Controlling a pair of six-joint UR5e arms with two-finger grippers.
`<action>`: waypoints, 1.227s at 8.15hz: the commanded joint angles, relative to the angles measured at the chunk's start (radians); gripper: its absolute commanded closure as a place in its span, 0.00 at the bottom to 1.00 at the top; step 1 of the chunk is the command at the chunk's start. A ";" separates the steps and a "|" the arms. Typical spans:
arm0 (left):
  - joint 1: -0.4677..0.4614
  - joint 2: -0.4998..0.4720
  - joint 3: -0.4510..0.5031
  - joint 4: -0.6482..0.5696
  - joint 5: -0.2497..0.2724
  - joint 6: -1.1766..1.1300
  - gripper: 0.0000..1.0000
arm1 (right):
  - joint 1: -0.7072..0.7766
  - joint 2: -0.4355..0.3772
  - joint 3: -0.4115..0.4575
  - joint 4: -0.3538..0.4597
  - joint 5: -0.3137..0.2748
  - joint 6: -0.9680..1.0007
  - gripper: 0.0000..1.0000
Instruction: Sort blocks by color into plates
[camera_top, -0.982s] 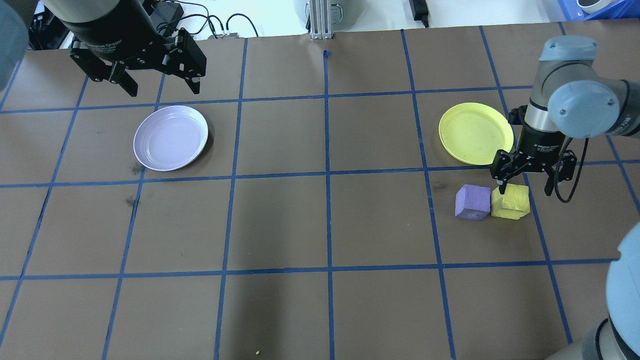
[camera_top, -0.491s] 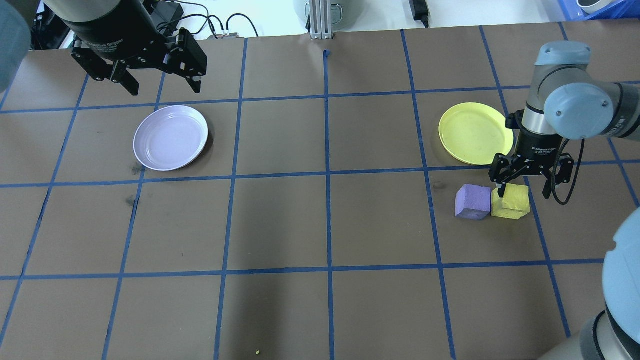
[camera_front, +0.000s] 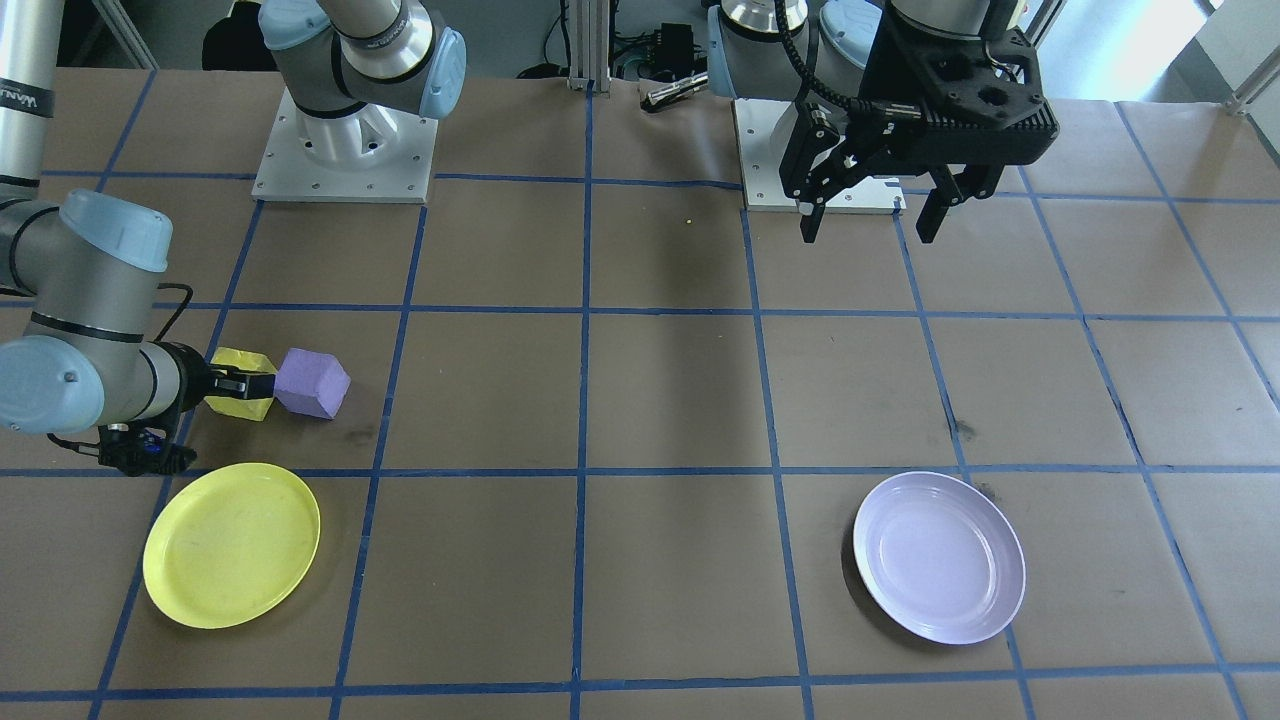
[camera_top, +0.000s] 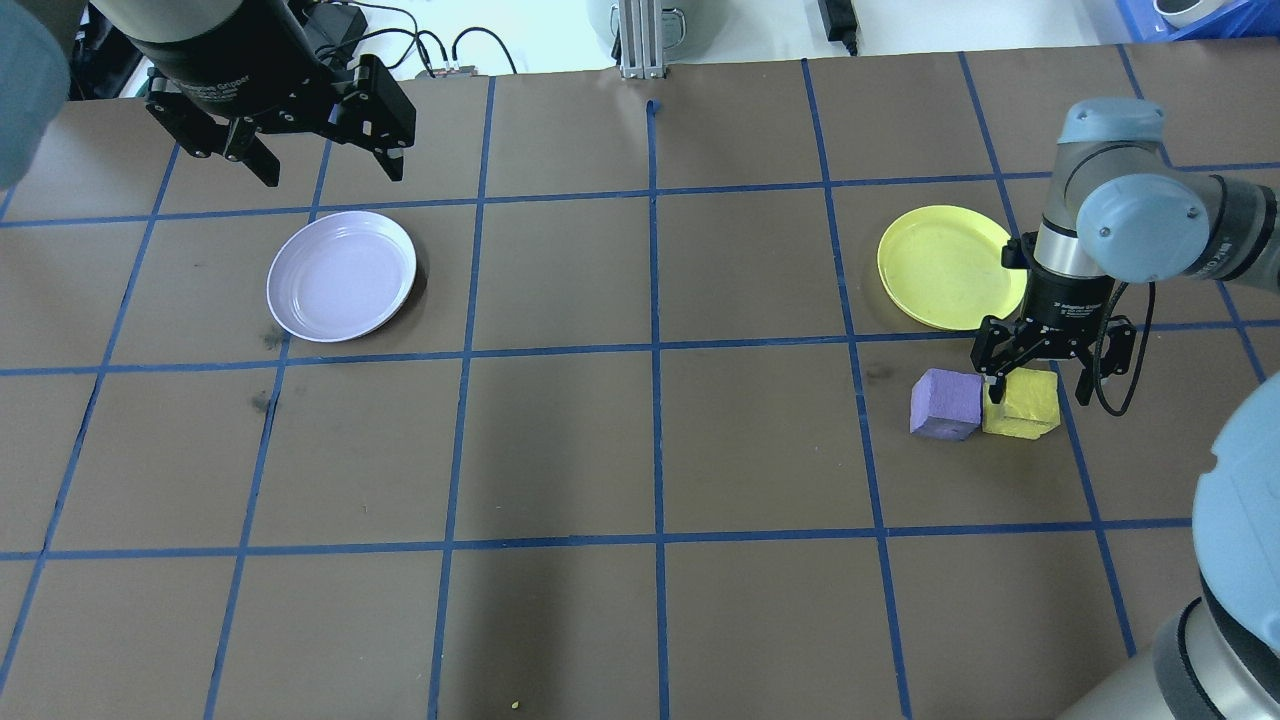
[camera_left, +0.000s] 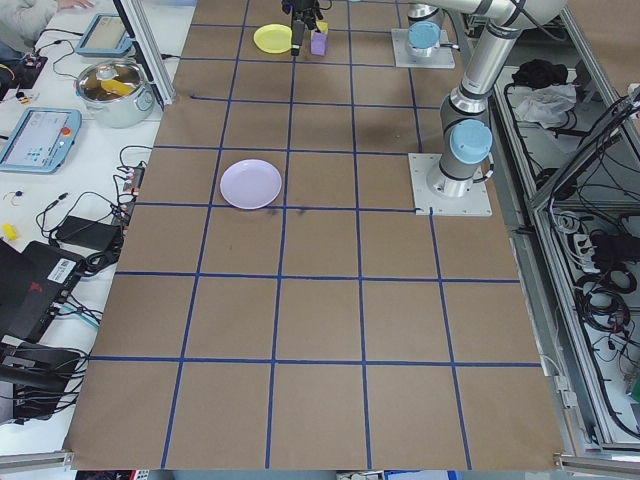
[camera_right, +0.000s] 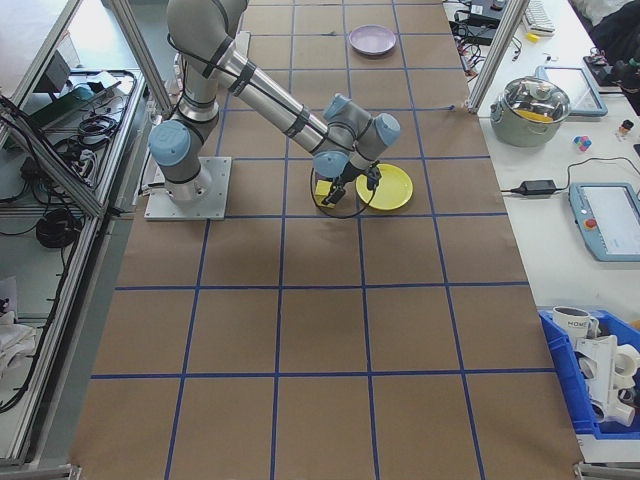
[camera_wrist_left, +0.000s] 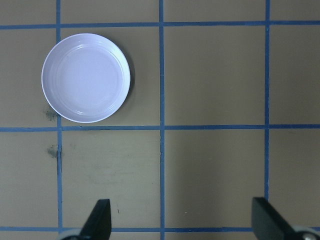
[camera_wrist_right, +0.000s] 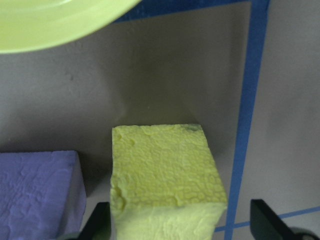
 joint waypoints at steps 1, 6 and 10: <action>-0.001 0.003 0.000 0.002 -0.001 0.000 0.00 | 0.000 -0.004 -0.007 -0.001 -0.005 -0.021 0.67; -0.002 0.005 0.003 0.003 -0.007 -0.002 0.00 | -0.002 -0.020 -0.123 0.085 0.004 -0.021 1.00; -0.009 0.009 0.000 0.028 -0.036 0.000 0.00 | 0.049 -0.020 -0.369 0.186 0.089 -0.021 1.00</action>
